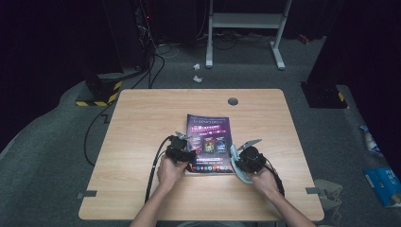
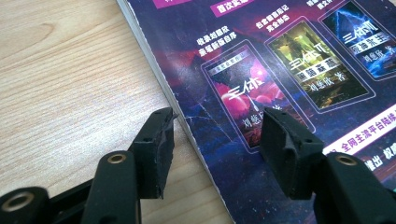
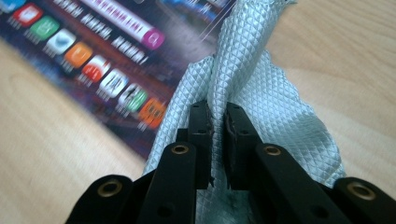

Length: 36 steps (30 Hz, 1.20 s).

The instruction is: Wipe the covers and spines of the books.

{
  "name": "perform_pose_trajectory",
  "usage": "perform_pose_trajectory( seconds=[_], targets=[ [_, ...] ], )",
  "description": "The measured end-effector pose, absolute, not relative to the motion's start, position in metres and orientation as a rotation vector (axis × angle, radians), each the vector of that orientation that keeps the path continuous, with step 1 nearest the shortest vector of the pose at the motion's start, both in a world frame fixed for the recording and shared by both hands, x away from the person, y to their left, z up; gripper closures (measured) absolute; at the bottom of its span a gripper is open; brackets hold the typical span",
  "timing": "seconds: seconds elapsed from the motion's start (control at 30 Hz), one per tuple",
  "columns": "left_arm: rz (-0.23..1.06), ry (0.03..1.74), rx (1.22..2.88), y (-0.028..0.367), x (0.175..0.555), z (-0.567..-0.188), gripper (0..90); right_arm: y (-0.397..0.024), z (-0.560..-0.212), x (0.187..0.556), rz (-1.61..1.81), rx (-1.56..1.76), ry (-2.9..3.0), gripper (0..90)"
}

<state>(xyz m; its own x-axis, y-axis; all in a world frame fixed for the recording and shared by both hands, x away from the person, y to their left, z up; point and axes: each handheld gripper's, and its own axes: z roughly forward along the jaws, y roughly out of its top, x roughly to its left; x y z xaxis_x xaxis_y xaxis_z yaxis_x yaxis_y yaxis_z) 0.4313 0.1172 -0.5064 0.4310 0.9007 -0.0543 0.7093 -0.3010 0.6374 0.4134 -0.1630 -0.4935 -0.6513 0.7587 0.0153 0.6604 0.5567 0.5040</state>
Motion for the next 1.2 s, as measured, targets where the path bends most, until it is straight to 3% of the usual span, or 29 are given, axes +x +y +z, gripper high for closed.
perform_pose_trajectory(
  seconds=[0.5,0.87,1.2],
  targets=[
    [0.427,1.349,2.102,0.117,0.431,-0.506,45.4,-0.177,-0.494,0.376,0.762,1.108,2.634,82.5],
    [0.368,1.358,2.073,0.123,0.435,-0.508,42.5,-0.21,-0.488,0.403,0.71,1.244,2.454,81.2],
    [0.342,1.358,2.07,0.127,0.436,-0.508,38.8,-0.219,-0.48,0.401,0.858,1.302,2.393,64.5]
  ],
)
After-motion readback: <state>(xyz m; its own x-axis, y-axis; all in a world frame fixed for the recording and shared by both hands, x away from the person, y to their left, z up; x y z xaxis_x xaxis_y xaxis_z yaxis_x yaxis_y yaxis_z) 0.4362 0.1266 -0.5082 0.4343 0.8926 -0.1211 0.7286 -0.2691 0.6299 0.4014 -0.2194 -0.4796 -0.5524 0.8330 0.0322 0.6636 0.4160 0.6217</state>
